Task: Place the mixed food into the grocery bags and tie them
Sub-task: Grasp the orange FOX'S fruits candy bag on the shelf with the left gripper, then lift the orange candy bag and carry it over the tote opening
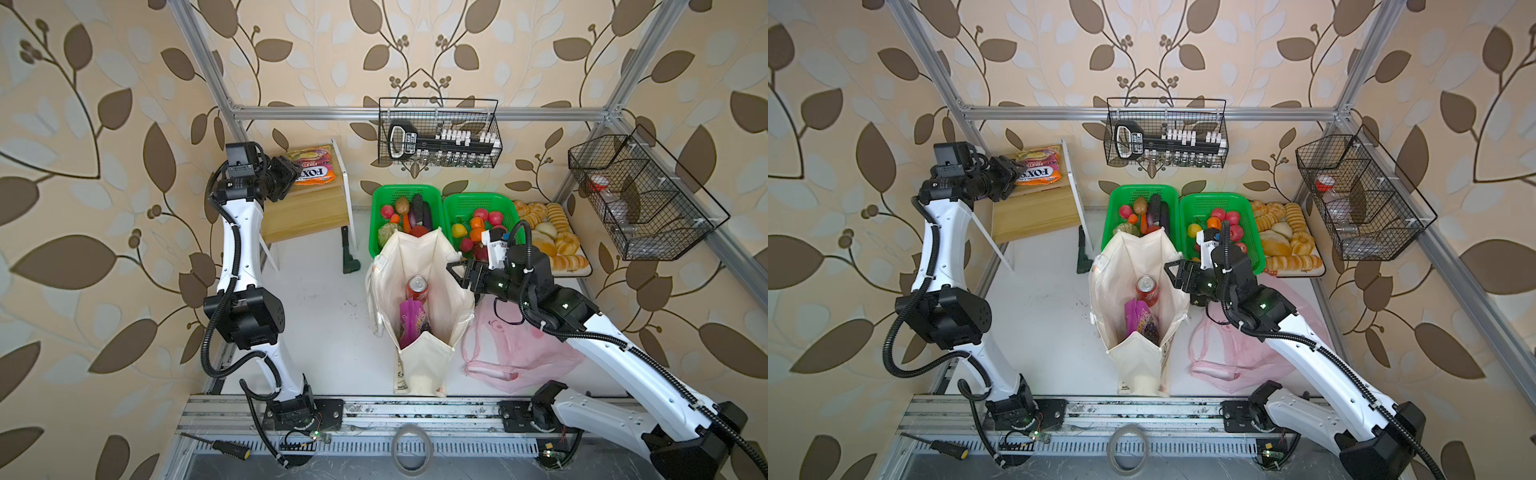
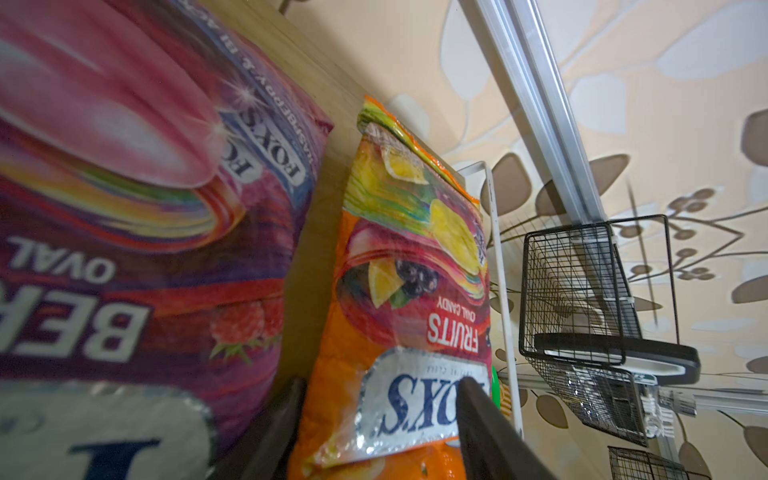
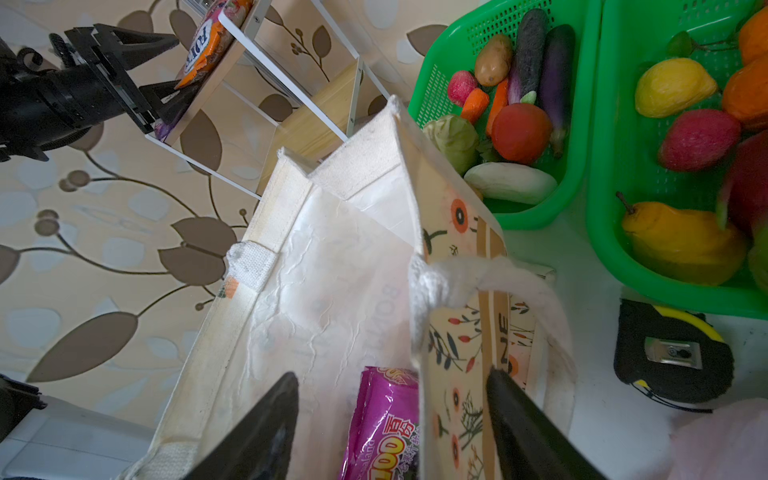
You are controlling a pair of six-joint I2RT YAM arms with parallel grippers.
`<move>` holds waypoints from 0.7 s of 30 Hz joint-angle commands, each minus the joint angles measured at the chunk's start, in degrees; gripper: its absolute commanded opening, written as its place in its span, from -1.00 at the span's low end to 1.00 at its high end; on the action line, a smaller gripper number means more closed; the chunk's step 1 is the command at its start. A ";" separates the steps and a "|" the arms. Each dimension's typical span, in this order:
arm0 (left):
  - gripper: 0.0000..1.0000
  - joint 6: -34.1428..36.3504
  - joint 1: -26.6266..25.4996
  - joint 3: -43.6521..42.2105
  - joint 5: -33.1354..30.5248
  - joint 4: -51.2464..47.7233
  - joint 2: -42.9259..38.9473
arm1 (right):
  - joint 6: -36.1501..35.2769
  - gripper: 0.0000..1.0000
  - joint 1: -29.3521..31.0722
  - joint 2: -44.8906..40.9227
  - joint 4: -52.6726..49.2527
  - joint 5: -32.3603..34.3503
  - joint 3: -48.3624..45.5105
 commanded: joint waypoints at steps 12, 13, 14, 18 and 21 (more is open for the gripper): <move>-1.00 -4.21 -0.06 -11.57 6.10 13.64 -9.09 | 1.03 0.44 0.14 -1.27 -1.64 1.89 1.56; -1.00 -4.21 -0.09 -11.56 7.08 13.72 -9.85 | 1.08 0.44 0.14 -1.22 -1.64 1.89 1.52; -1.00 -4.05 -0.01 -11.71 7.93 13.71 -10.67 | 1.08 0.44 0.14 -1.17 -1.64 1.81 1.58; -1.00 -3.53 -0.13 -12.37 10.05 14.12 -15.39 | 1.34 0.44 0.22 -0.95 -1.47 1.55 1.71; -1.00 -3.84 -0.35 -13.39 10.39 14.39 -19.89 | 1.41 0.44 0.24 -0.98 -1.12 1.80 1.69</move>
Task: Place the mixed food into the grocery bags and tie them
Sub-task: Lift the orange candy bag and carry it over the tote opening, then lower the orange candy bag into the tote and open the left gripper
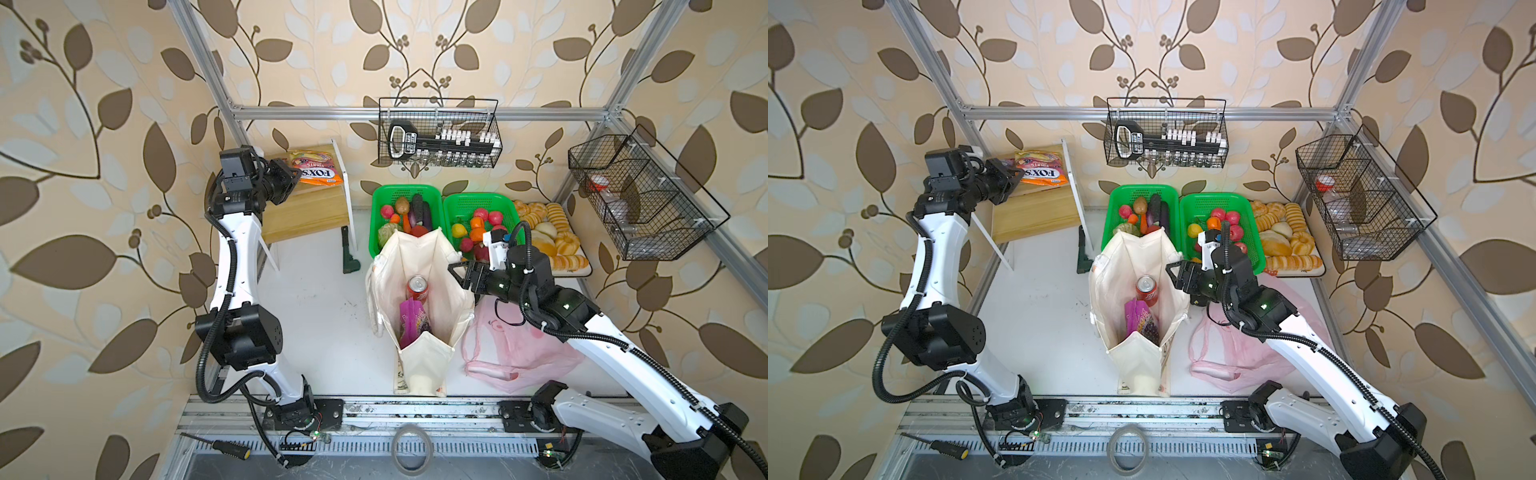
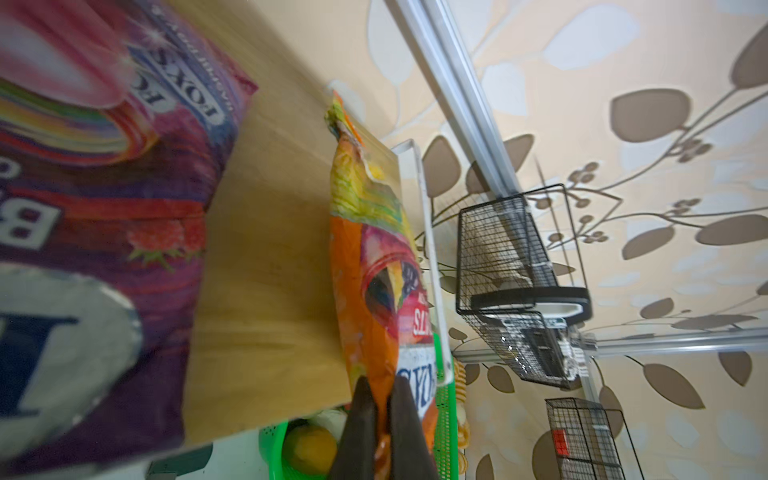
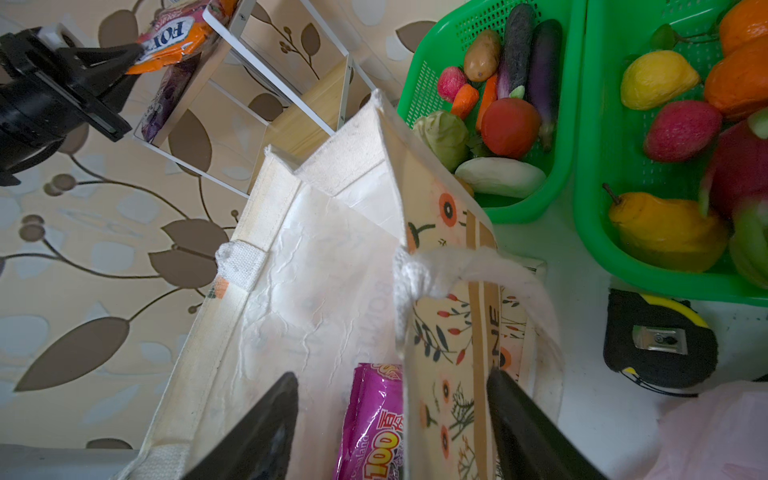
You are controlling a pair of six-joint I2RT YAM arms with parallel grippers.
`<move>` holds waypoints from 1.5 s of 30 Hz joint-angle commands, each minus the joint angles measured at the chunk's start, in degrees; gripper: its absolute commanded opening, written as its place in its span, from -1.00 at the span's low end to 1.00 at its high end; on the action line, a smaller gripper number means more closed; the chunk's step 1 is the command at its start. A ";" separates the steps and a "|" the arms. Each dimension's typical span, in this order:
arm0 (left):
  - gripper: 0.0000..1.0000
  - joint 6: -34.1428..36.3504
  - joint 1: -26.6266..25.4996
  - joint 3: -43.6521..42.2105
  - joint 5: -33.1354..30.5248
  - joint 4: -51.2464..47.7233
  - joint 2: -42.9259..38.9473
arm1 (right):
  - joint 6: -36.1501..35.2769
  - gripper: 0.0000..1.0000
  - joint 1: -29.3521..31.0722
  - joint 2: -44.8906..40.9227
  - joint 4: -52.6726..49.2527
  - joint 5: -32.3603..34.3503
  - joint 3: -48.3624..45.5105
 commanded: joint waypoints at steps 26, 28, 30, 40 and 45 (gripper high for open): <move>-1.00 2.58 -38.74 -27.91 12.79 -2.59 -29.83 | 2.86 0.45 1.50 -0.45 0.59 2.84 0.73; -1.00 3.57 -41.36 -29.52 11.19 -4.19 -29.62 | 2.95 0.45 1.67 -0.54 0.93 2.95 0.52; -1.00 4.36 -44.07 -30.71 9.82 -5.28 -29.02 | 3.07 0.45 1.85 -0.62 0.86 2.91 0.53; -1.00 7.15 -55.69 -32.10 1.04 -10.20 -23.43 | 3.63 0.44 2.25 -1.20 1.41 2.52 -1.09; -1.00 10.59 -58.32 -31.31 -6.46 -19.25 -21.81 | 2.88 0.44 2.23 -1.11 1.06 2.82 -1.31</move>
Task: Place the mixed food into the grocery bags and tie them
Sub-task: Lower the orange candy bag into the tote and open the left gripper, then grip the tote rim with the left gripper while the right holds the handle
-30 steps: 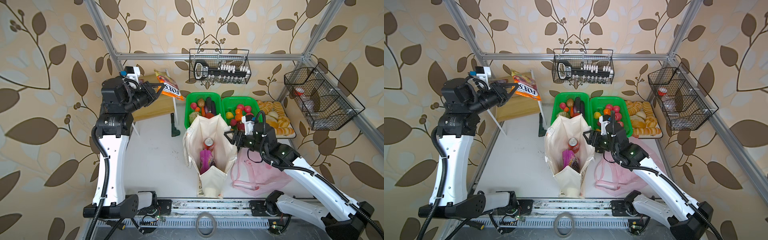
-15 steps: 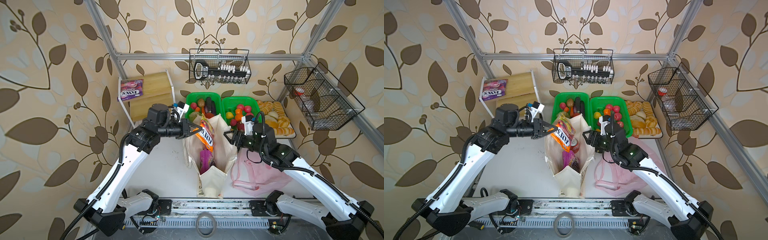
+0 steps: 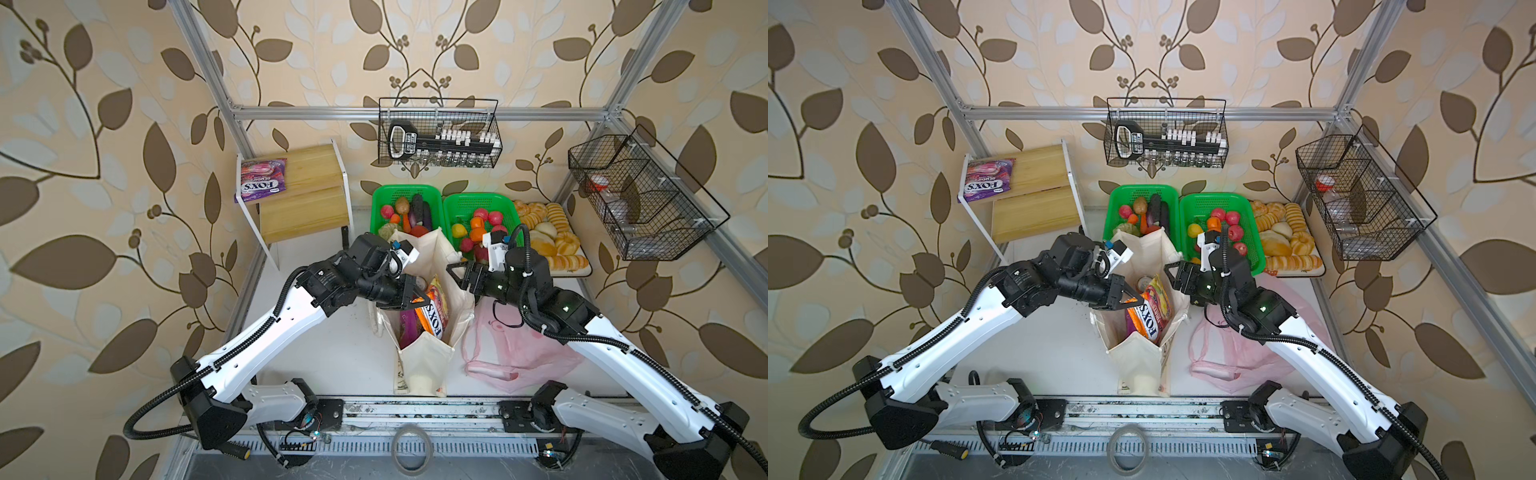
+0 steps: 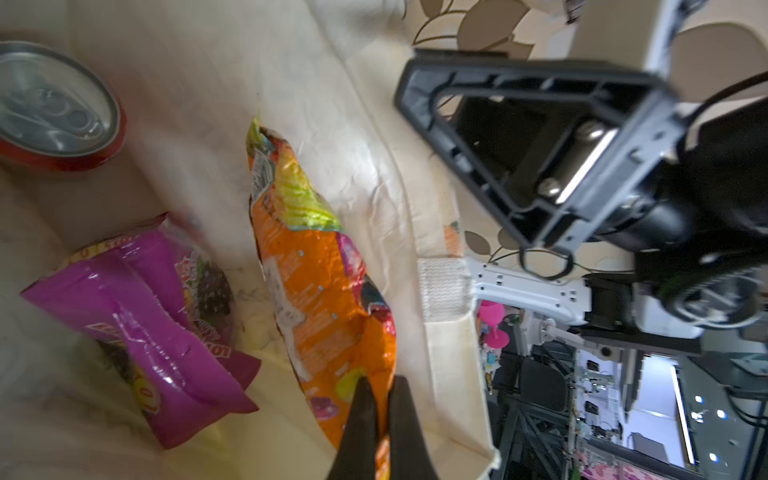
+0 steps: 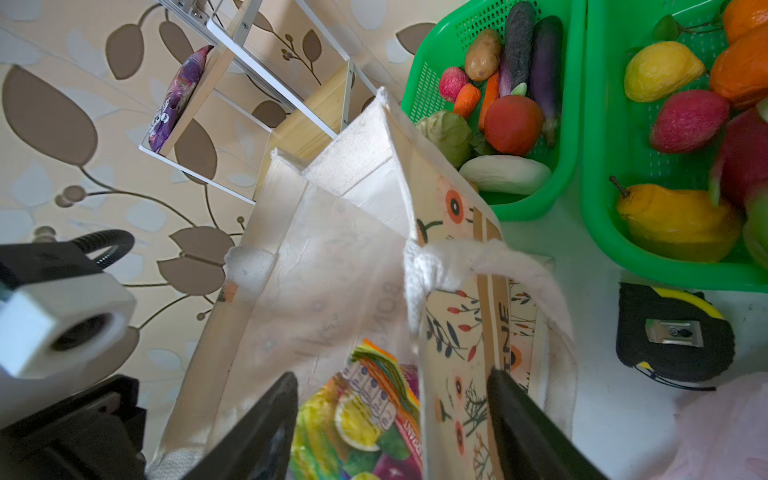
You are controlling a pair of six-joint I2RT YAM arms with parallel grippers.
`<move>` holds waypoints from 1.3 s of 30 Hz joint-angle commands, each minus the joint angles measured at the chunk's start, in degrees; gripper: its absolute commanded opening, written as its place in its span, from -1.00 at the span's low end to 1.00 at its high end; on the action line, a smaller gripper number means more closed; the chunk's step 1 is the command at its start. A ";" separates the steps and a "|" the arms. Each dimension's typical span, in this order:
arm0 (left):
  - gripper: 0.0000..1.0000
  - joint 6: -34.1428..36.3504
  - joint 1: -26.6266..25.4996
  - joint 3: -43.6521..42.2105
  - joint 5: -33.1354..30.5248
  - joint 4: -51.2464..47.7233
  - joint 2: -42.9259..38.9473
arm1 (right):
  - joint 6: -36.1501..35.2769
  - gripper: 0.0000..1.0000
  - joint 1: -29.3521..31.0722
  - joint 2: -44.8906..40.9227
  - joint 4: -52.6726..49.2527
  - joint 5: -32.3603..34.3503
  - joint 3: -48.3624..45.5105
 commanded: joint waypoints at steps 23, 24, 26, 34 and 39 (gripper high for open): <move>0.77 4.60 3.38 7.03 -39.67 -16.16 -9.45 | -4.77 0.36 0.44 -0.32 -8.76 1.79 1.90; 0.77 4.20 4.33 6.24 -38.44 -15.70 -9.57 | -4.86 0.36 0.46 -0.41 -9.25 1.87 2.02; 0.76 3.85 6.30 3.66 -34.52 -13.14 -10.17 | -5.31 0.34 0.48 -0.54 -10.36 1.59 2.36; 0.34 3.25 6.81 -3.06 -21.55 -3.97 -6.90 | -6.97 0.12 1.26 0.20 -13.01 -0.73 3.43; -0.73 4.27 6.86 -2.80 -21.94 -2.98 -6.47 | -6.90 -0.50 2.05 0.24 -11.99 -0.94 3.83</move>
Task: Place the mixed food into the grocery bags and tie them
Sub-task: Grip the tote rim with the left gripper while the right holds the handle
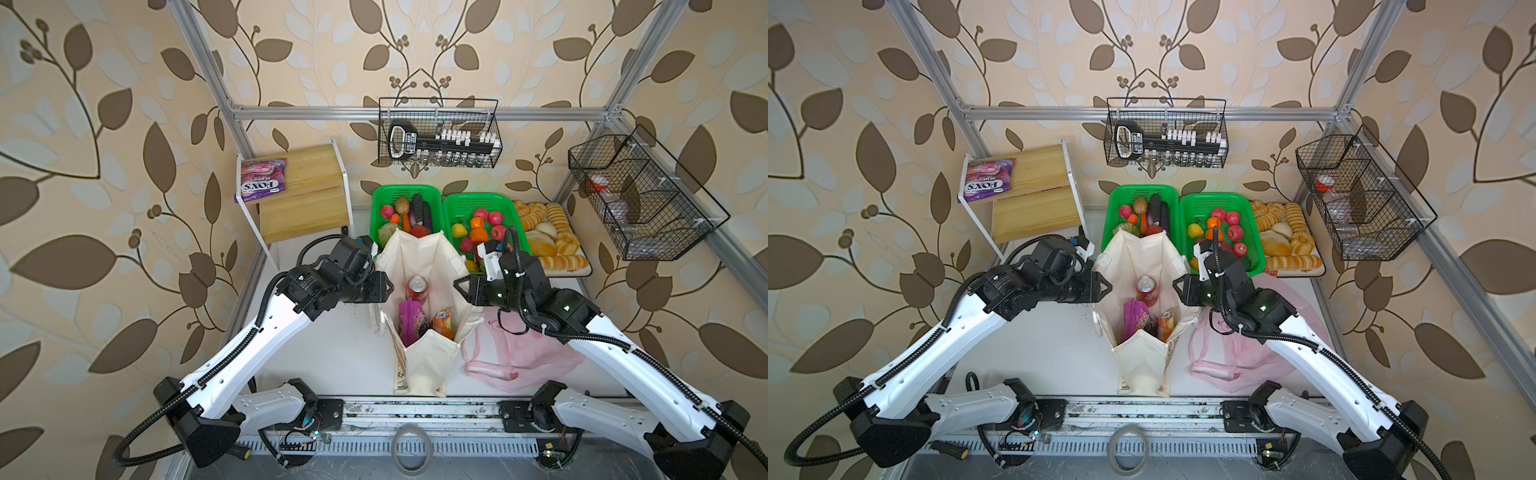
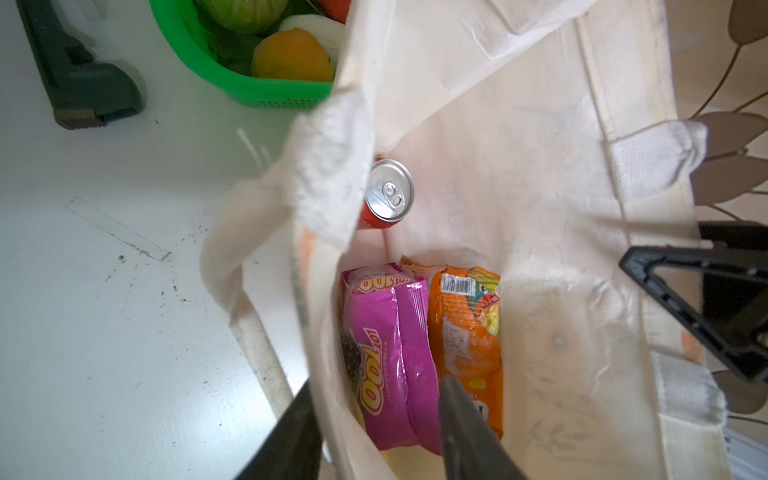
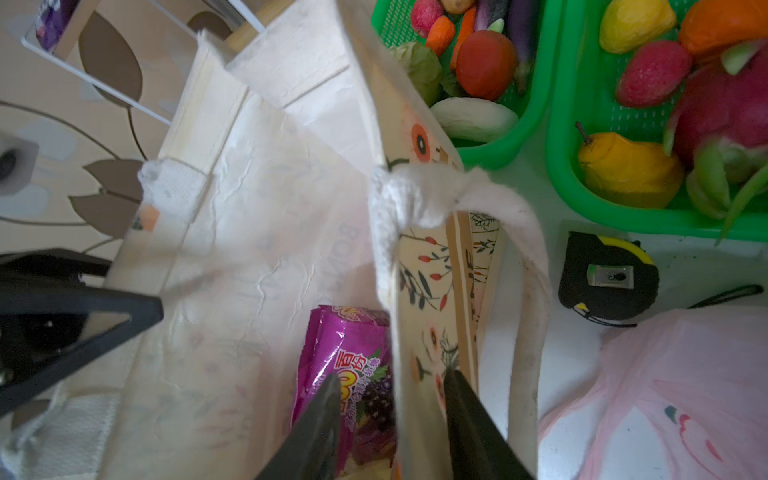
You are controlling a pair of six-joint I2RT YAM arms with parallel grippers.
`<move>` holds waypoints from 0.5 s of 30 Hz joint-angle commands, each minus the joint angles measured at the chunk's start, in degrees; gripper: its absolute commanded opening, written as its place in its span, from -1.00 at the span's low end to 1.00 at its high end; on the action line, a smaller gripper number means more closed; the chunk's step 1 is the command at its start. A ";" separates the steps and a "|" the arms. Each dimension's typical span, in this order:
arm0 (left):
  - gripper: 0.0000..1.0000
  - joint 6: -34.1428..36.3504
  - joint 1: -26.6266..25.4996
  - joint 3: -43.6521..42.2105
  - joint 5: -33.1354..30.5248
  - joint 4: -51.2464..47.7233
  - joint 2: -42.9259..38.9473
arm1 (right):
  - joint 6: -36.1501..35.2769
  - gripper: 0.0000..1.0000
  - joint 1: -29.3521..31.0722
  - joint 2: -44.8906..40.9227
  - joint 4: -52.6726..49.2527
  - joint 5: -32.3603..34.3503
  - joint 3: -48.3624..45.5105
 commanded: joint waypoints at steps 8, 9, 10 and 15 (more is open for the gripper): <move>-1.00 4.35 0.21 -0.23 -16.40 3.32 -10.08 | 1.66 -1.00 4.59 2.04 3.89 -0.97 5.12; -1.00 5.15 0.23 0.51 -18.67 2.06 -10.31 | 1.90 -1.00 5.36 2.40 4.84 -0.91 5.54; -1.00 5.74 0.37 1.46 -21.53 0.39 -10.42 | 2.19 -1.00 6.29 2.87 5.98 -0.93 6.13; -1.00 9.49 1.41 3.43 -33.51 -4.29 -11.66 | 3.48 -1.00 9.69 6.30 10.33 -0.49 8.64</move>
